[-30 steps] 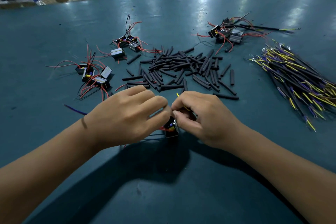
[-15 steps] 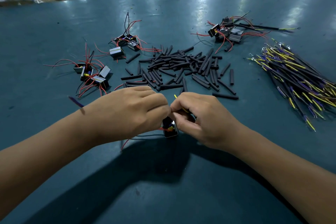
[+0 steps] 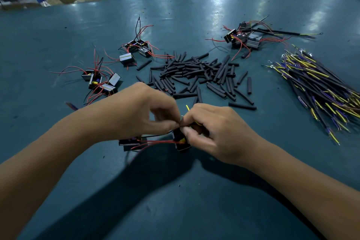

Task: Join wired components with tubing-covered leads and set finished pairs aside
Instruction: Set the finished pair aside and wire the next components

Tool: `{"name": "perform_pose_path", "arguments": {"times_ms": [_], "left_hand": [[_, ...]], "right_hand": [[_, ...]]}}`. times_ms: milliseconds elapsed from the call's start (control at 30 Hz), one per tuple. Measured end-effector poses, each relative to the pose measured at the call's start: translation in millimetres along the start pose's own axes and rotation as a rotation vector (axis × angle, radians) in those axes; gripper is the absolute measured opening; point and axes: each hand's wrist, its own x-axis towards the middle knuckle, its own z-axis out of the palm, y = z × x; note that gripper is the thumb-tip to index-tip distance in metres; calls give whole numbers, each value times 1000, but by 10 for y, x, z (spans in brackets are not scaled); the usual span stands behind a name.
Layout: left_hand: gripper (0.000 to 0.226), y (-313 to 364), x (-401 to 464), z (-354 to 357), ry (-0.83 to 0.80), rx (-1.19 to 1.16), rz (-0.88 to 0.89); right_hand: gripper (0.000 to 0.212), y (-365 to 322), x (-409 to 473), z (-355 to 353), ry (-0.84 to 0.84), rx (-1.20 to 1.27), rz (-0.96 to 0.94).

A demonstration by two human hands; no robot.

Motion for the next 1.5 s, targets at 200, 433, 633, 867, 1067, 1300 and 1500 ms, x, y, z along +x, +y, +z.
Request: {"name": "perform_pose_path", "arguments": {"times_ms": [200,433,633,867,1067,1300,1500], "left_hand": [[17,-9,11,414,368,-492,-350],[13,-55,-54,528,267,-632,-388],[5,-35,-64,592,337,-655,-445],[7,-24,-82,616,396,-549,-440],[8,7,-91,634,429,-530,-421],[11,18,-91,633,436,-507,-416],[12,49,-67,652,476,-524,-445]], "right_hand": [[17,56,-3,-80,-32,101,92],[19,125,-14,-90,-45,322,283],[7,122,4,-94,-39,404,441],[9,70,23,-88,-108,492,643],[13,-26,25,-14,-146,727,855],[14,-29,17,27,9,851,964],[9,-59,47,92,153,967,1029]]}}
